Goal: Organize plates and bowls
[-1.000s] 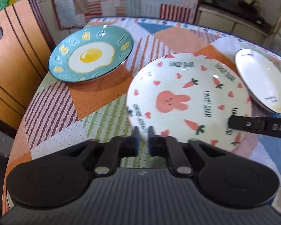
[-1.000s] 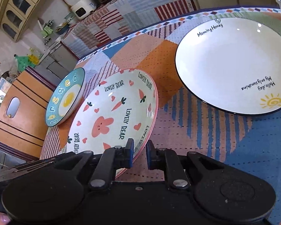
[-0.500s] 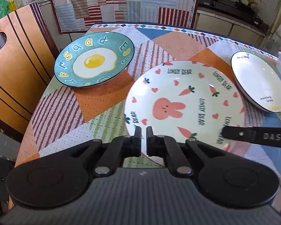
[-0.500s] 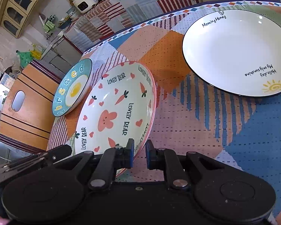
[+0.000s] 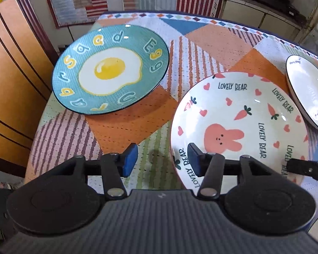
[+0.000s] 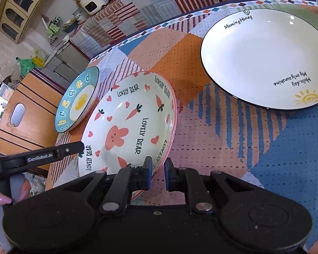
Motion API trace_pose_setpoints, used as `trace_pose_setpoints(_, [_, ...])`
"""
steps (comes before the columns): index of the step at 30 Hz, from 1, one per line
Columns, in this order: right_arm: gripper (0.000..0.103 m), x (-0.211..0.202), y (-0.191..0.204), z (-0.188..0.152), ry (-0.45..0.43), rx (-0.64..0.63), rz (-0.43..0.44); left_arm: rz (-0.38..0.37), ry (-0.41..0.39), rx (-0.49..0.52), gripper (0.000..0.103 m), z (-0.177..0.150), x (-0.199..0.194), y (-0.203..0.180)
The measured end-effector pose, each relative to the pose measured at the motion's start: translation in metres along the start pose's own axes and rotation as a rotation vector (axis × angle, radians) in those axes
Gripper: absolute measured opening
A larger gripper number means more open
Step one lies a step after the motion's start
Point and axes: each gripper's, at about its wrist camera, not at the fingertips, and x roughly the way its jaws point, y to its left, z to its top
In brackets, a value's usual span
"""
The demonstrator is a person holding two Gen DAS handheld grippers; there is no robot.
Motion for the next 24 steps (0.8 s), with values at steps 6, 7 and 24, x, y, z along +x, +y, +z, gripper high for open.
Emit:
trace_pose_setpoints(6, [0.015, 0.002, -0.002, 0.001, 0.005, 0.001, -0.006, -0.077, 0.009, -0.017, 0.043, -0.002, 0.019, -0.004])
trace_pose_setpoints(7, [0.015, 0.002, -0.003, 0.000, 0.007, 0.001, -0.008, -0.104, 0.010, -0.031, 0.036, -0.002, 0.022, -0.004])
trace_pose_setpoints(24, [0.016, -0.001, 0.005, -0.016, 0.048, -0.080, 0.015, -0.033, 0.069, 0.014, 0.019, -0.030, -0.016, -0.003])
